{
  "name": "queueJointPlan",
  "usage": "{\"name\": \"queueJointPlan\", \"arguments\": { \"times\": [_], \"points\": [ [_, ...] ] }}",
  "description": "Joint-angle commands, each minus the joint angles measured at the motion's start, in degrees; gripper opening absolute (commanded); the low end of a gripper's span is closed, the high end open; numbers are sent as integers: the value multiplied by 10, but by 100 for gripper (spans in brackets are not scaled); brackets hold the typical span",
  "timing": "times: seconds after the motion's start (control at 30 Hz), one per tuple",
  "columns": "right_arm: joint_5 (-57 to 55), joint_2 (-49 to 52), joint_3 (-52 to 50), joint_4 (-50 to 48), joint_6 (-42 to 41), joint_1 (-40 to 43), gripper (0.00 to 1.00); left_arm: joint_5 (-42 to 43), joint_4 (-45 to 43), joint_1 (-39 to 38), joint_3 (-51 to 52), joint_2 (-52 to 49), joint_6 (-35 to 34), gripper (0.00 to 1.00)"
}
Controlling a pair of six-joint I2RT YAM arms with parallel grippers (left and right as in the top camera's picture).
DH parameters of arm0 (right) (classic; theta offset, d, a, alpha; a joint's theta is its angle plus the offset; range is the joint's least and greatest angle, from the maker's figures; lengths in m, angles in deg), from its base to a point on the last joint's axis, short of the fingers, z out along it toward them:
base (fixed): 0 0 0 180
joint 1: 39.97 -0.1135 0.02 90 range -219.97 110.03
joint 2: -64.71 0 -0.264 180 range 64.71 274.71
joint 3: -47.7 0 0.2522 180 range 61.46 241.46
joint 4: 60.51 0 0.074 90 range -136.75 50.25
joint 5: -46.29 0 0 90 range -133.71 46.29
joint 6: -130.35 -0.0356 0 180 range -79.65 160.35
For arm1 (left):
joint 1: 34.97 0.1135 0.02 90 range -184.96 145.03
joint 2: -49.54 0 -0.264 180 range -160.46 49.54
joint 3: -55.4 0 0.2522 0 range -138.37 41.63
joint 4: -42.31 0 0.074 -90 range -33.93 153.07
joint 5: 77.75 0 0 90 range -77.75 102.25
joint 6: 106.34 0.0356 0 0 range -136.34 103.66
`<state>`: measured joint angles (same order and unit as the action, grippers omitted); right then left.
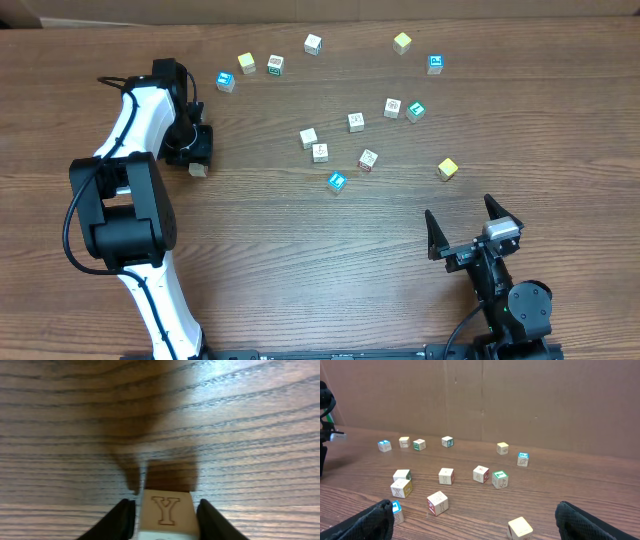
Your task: Form a horizontal line
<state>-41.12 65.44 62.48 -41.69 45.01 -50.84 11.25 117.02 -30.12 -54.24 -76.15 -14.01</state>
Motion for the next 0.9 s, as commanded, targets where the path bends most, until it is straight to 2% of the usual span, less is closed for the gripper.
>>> {"name": "queueJointPlan", "arguments": {
  "times": [0.0, 0.23, 0.27, 0.3, 0.37, 0.47, 0.67, 0.87],
  "points": [
    [-2, -6, -6, -4, -3, 1, 100, -35, -2, -3, 5, 0, 7, 35],
    [-2, -6, -6, -4, -3, 1, 100, -58, -9, -3, 5, 0, 7, 34],
    [-2, -6, -6, -4, -3, 1, 100, -55, -8, -3, 5, 0, 7, 40],
    [-2, -6, -6, -4, -3, 1, 100, -53, -5, -3, 5, 0, 5, 51],
    [-2, -6, -6, -4, -3, 1, 100, -53, 3, -3, 5, 0, 0, 55],
    [-2, -6, -6, -4, -3, 1, 100, -51, 15, -3, 5, 0, -12, 40],
    [-2, -6, -6, -4, -3, 1, 100, -64, 17, -3, 5, 0, -6, 38],
    [-2, -6, -6, -4, -3, 1, 100, -142, -11, -2, 5, 0, -5, 28]
  ]
}}
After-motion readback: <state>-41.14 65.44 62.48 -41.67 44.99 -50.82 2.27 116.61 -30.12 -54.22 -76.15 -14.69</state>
